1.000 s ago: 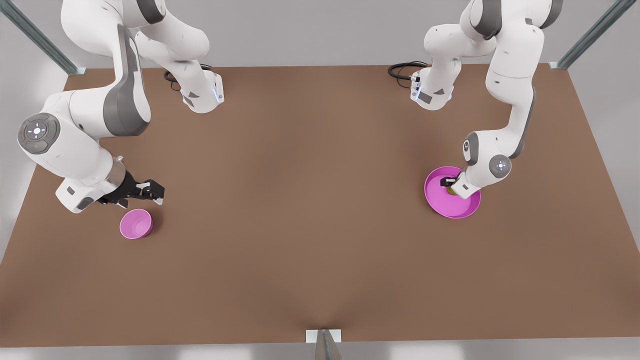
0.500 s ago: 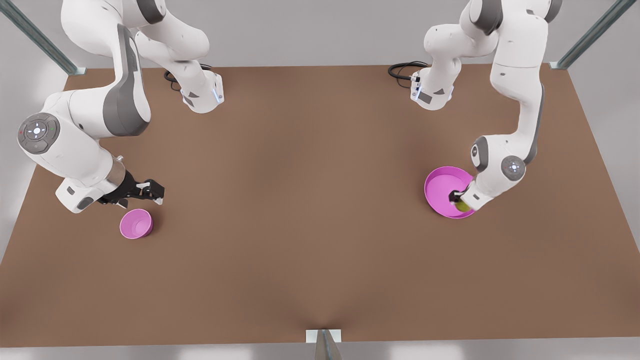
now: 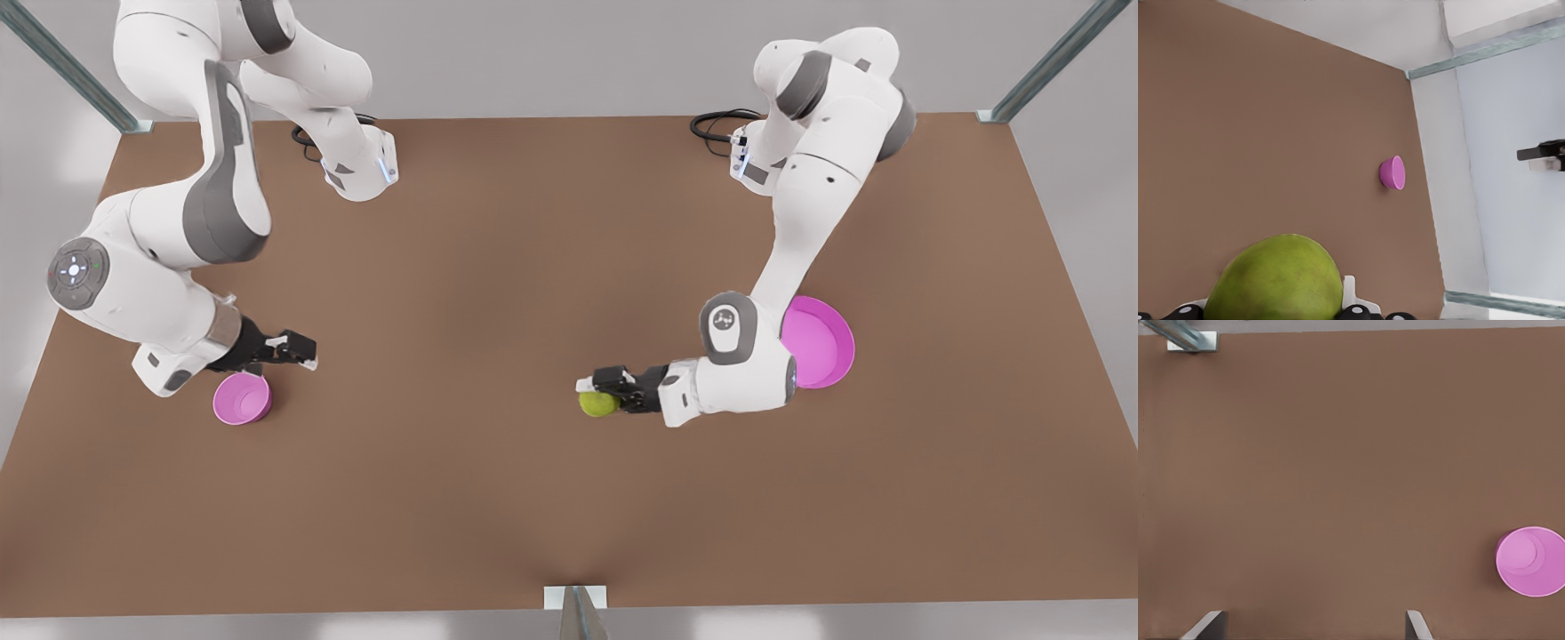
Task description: Use the left arm to pick up the apple from the plate, transfer it to the gripper of the right arm, and then use the right arm to place it into the bowl
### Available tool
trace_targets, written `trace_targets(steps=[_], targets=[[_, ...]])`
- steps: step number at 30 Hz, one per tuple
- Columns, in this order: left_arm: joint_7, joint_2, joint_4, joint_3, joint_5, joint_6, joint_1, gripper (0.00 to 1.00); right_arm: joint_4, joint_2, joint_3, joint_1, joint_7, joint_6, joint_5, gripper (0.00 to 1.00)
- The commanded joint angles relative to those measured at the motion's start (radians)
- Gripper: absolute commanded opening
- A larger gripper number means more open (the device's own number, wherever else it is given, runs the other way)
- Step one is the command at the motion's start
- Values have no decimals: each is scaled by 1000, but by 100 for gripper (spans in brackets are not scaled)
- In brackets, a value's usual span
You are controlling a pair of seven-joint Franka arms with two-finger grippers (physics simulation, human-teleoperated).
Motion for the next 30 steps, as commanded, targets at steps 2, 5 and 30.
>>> trace_targets(steps=[2,5,30], targets=[[890,65,65,-16,-273,53,-74,70,-1,62,0,-1,6,63,386,100],[1096,166,208,-16,-322,107,-160,64,-2,151,0,-5,-10,89,664,100],[1538,307,339,-92,-406,316,-267,65,-373,301,136,-83,-872,63,1327,100]])
